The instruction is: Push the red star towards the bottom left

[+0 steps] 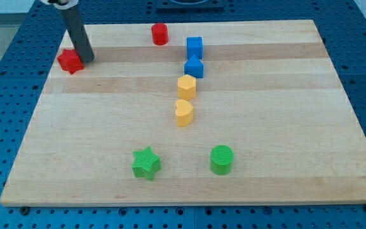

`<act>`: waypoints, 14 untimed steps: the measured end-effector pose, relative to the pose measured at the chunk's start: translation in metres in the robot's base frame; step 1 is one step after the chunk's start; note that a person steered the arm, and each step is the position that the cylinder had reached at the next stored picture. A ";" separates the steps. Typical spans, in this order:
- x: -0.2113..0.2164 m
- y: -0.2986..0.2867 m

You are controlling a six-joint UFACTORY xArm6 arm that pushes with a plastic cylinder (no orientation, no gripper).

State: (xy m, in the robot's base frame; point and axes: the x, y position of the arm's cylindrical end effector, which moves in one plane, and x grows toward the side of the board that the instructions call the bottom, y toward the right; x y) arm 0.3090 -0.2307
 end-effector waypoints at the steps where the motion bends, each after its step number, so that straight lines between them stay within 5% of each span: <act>1: -0.051 0.001; 3: 0.018 -0.018; 6: 0.027 -0.039; 11: 0.177 -0.021; 13: 0.157 -0.056; 14: 0.184 -0.065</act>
State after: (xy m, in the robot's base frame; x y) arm 0.4926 -0.2960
